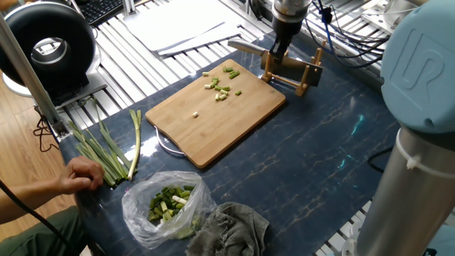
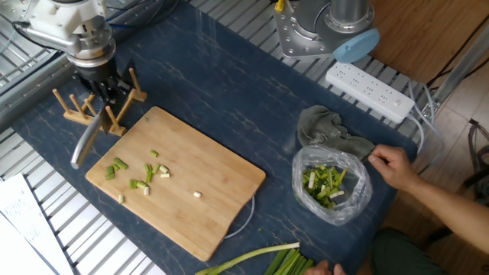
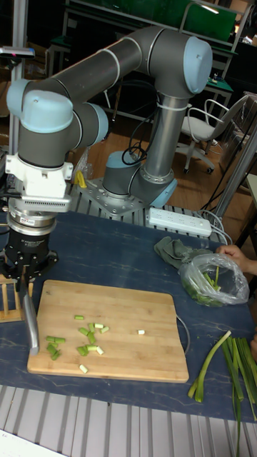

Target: Chop the scallions

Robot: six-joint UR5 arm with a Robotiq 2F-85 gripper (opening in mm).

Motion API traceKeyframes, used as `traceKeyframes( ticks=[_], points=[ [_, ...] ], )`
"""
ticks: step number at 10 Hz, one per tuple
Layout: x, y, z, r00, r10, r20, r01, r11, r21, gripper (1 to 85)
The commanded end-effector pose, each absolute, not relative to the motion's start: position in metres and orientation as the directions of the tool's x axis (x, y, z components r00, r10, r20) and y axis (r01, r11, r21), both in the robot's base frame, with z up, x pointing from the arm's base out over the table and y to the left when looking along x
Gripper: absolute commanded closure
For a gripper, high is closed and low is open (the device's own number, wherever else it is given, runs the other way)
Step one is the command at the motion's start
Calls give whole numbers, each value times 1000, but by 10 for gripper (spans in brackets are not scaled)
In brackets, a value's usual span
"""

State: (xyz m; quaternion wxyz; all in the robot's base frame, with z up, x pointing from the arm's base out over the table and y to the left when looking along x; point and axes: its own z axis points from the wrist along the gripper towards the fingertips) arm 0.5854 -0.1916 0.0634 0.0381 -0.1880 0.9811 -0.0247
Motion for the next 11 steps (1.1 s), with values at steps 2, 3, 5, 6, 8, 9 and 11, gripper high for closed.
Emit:
traceKeyframes(
  ticks=[2,3,5,6,8,9,11],
  points=[
    [589,-183,61,-900,-425,-101,-424,905,-29,360],
    [588,-183,62,-899,-426,-97,-425,905,-29,343],
    [588,-179,62,-898,-427,-103,-428,904,-15,330],
    [589,-178,62,-896,-431,-109,-432,902,-12,333],
    [586,-172,62,-888,-446,-114,-450,893,11,337],
    [587,-172,62,-880,-461,-115,-465,885,8,337],
    [586,-171,62,-872,-476,-117,-480,877,9,333]
  ],
)
